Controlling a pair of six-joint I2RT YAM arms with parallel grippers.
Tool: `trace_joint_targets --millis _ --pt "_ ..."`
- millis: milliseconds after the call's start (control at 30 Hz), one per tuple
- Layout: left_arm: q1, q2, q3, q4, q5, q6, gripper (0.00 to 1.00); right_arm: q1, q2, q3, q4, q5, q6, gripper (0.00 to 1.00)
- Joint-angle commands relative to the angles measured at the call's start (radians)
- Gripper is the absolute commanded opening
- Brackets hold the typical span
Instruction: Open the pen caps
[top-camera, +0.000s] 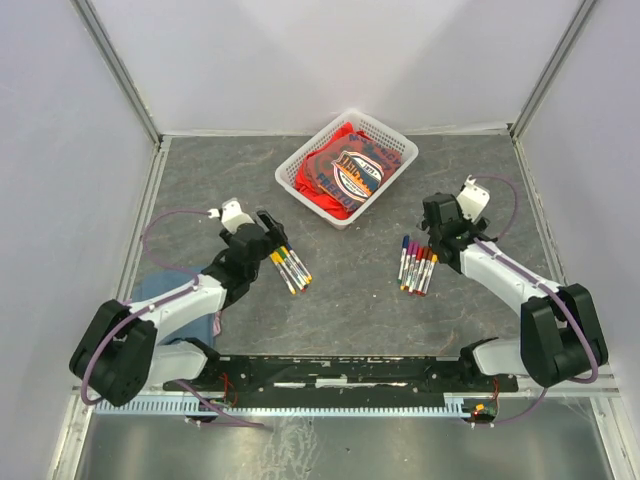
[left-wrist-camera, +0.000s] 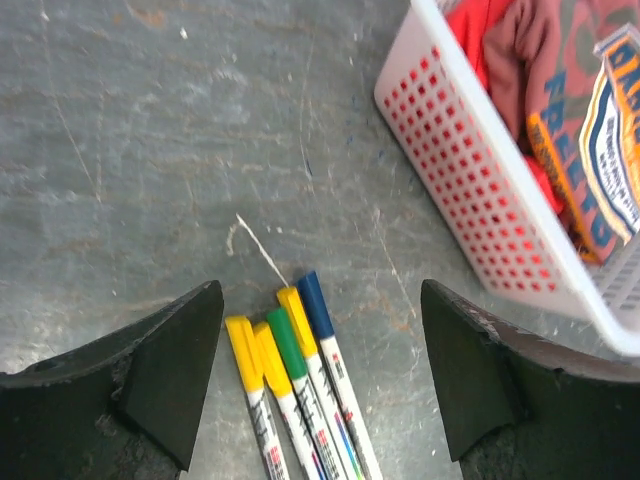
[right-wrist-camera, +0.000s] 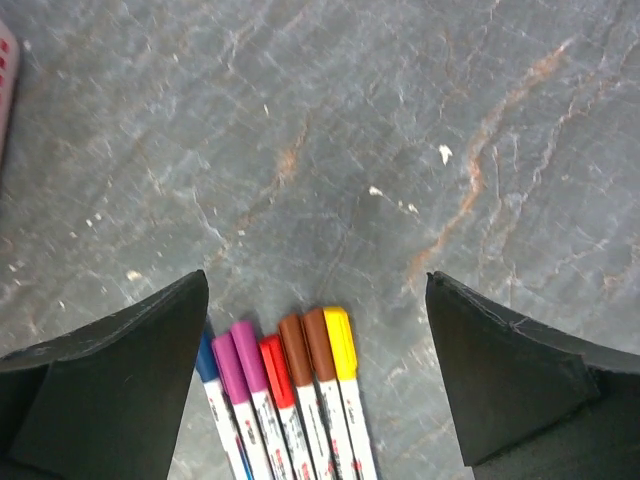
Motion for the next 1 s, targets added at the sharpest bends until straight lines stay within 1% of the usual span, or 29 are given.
trace_joint_targets --millis 0,133,233,267,333,467,533,667,733,800,967 --pt "-0.082 0.041 0.027 0.020 -0.095 -0.018 0.86 0.060 -0.037 0.048 -0.118 0.075 0.004 0.97" --pt "-0.151 0.069 0.050 0.030 -0.106 0.002 0.87 0.090 -0.050 0.070 -0.234 0.091 0.032 0.97" --pt "-0.196 0.074 0.056 0.042 -0.101 0.010 0.87 0.093 -0.082 0.057 -0.288 0.028 0.060 0.94" --pt "-0.212 0.075 0.059 0.045 -0.100 0.017 0.87 0.095 -0.098 0.045 -0.293 -0.010 0.070 0.90" --pt "-0.236 0.075 0.068 0.047 -0.095 0.031 0.87 0.095 -0.139 0.014 -0.293 -0.066 0.091 0.80" --pt "-0.273 0.052 0.058 0.049 -0.101 0.040 0.86 0.094 -0.210 -0.039 -0.287 -0.135 0.109 0.57" --pt "-0.283 0.035 0.049 0.051 -0.102 0.041 0.86 0.095 -0.215 -0.037 -0.305 -0.154 0.103 0.48" --pt "-0.292 0.010 0.037 0.051 -0.099 0.042 0.86 0.094 -0.170 -0.021 -0.357 -0.178 0.103 0.37" --pt "-0.292 0.001 0.035 0.054 -0.100 0.046 0.86 0.094 -0.147 -0.028 -0.357 -0.201 0.109 0.34" --pt "-0.293 -0.004 0.033 0.056 -0.098 0.049 0.86 0.095 -0.129 -0.038 -0.355 -0.222 0.122 0.34" --pt "-0.296 -0.008 0.039 0.062 -0.083 0.053 0.86 0.095 -0.116 -0.053 -0.375 -0.228 0.136 0.36"
